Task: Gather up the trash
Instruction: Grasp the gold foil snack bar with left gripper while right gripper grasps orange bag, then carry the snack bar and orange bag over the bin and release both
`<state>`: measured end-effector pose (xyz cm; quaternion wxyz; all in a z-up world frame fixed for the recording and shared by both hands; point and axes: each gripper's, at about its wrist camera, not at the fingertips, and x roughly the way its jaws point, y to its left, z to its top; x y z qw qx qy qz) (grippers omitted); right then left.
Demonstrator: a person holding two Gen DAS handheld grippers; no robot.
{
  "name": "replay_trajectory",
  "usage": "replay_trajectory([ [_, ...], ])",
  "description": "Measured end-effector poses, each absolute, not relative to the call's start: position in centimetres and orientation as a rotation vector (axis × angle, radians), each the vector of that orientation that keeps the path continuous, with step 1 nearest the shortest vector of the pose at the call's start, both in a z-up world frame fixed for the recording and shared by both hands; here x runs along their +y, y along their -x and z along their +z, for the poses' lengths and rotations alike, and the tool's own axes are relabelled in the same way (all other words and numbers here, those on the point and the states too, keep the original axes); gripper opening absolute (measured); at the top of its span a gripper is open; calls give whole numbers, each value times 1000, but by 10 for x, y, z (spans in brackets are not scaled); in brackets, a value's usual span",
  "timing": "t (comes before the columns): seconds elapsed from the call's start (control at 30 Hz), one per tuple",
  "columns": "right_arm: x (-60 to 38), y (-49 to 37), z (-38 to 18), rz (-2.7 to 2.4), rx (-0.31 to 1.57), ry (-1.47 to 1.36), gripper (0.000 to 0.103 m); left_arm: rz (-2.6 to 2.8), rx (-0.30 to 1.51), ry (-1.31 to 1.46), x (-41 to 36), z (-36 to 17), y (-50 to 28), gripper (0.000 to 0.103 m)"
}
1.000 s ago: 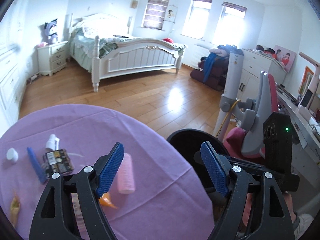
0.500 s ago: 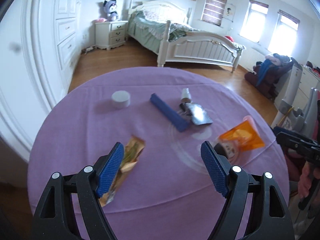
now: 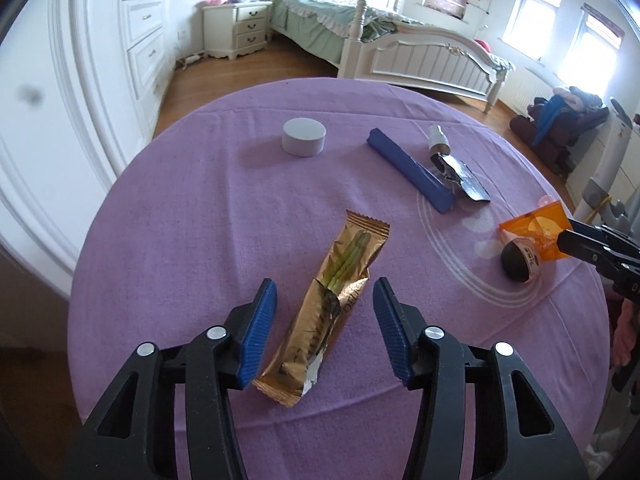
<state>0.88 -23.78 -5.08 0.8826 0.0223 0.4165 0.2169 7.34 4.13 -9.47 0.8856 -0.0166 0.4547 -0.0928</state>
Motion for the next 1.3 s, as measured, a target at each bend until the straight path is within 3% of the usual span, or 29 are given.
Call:
replay_trajectory([
  [0.13, -242, -8, -52, 451, 863, -57, 27, -195, 947, 24, 43, -96, -78, 21],
  [0.23, -249, -7, -51, 452, 852, -93, 25, -234, 943, 63, 47, -95, -79, 12],
  [0.67, -294, 14, -15, 481, 702, -329, 25, -393, 750, 97, -16, -34, -53, 11],
  [1.0, -355, 26, -6, 401, 611, -471, 25, -556, 668, -4, -130, 5, -55, 12],
  [1.3, -424, 36, -26, 279, 570, -624, 25, -680, 637, -71, -223, 7, -55, 12],
])
